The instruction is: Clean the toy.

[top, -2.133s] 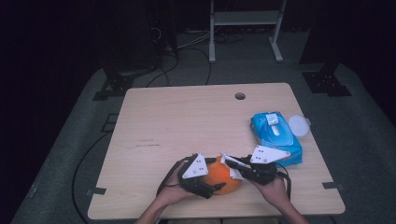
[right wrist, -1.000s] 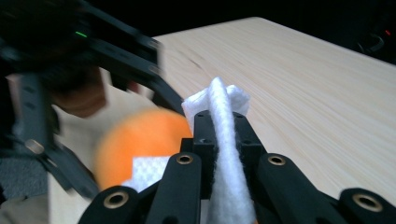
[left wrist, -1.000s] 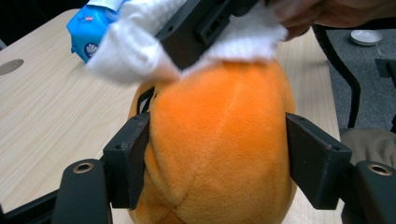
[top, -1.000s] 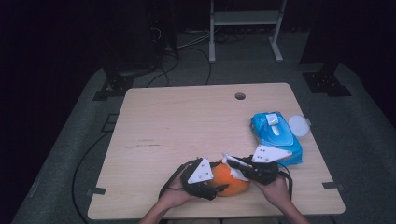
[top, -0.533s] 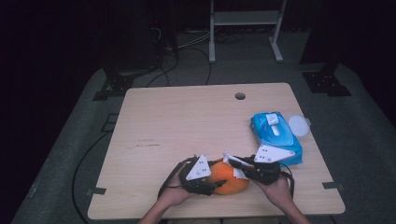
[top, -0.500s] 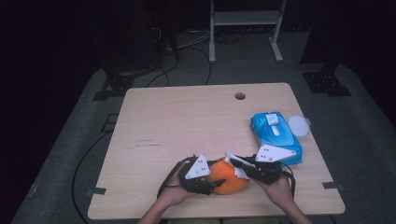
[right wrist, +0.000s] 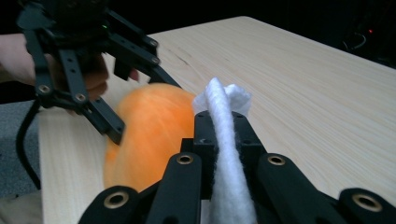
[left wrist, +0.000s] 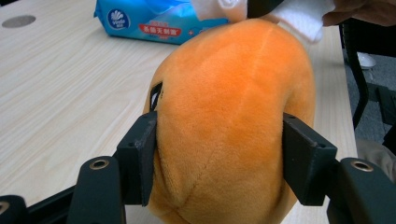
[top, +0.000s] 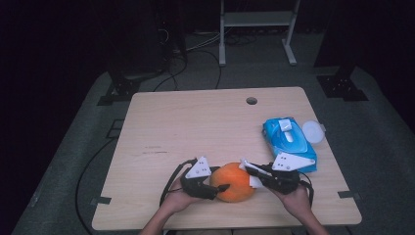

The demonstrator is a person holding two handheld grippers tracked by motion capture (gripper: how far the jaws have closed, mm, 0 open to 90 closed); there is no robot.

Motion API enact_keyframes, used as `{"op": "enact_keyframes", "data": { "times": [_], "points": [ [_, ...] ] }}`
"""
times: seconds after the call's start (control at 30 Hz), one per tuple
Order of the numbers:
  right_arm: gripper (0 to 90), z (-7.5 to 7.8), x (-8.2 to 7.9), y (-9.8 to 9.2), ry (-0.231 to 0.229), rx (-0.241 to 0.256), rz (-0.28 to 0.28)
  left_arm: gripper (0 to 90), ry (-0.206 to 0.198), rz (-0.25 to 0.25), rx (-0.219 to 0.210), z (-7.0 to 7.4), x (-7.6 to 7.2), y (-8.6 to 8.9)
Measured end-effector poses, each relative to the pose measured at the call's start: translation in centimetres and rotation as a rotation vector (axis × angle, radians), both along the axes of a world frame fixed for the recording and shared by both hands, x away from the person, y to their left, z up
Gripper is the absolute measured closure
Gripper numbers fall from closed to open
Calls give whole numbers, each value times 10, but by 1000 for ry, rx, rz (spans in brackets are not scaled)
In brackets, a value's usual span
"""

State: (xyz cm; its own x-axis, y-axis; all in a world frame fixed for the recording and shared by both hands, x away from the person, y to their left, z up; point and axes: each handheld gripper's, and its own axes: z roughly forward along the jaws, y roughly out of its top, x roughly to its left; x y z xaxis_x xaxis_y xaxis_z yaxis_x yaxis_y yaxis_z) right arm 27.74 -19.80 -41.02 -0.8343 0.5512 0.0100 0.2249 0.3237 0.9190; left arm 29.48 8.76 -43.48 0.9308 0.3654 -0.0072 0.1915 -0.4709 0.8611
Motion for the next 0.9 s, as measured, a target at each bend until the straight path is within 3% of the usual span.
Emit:
{"op": "enact_keyframes", "data": {
  "times": [0.23, 0.47, 0.63, 0.73, 0.9],
  "points": [
    [826, -9, 10, -17, 41, 2, -60, 366, 33, 2, -14, -2, 5, 5],
    [825, -2, 2, 0, -15, -30, -23, 362, 68, 18, -10, -4, 9, 10],
    [826, -12, 12, -17, 48, 2, -66, 362, 71, 14, -15, -5, 10, 10],
    [826, -11, 11, -20, 49, 10, -79, 362, 83, 19, -17, -5, 12, 12],
    [825, 0, -1, -2, 13, 16, -16, 364, 99, 39, -27, -5, 13, 12]
  ]
}}
